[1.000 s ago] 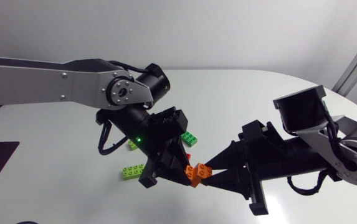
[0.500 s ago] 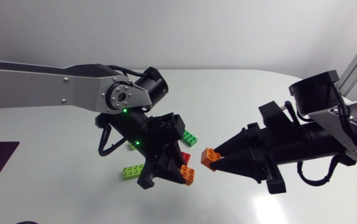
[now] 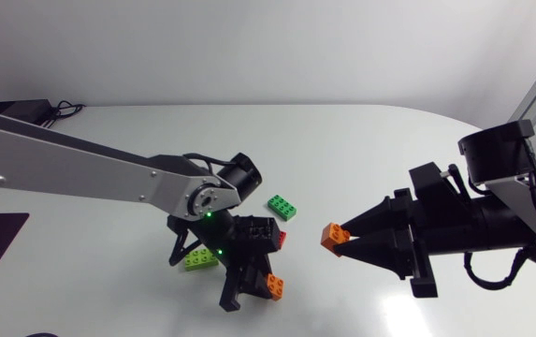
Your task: Separate the duplo bricks
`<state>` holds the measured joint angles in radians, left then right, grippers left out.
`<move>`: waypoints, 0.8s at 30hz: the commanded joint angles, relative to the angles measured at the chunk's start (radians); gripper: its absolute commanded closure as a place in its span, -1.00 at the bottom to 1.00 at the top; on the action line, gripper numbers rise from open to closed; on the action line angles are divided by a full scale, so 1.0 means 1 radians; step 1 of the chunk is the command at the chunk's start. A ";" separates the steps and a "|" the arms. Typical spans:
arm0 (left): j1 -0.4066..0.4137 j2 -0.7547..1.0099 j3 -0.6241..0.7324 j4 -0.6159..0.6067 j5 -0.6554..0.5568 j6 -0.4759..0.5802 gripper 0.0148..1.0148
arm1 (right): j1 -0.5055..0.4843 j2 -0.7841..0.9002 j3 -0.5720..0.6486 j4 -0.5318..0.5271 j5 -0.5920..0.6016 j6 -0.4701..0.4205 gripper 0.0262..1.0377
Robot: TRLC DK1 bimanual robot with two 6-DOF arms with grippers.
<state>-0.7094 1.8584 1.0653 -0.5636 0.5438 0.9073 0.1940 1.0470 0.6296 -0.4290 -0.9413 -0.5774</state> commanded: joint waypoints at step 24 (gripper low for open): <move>-0.022 -0.033 -0.156 0.146 -0.114 -0.071 -0.31 | -0.002 -0.070 -0.103 0.003 0.061 -0.032 0.43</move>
<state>-0.7387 1.8446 0.9409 -0.4068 0.4438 0.8478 0.1944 0.9779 0.5575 -0.4316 -0.8879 -0.5858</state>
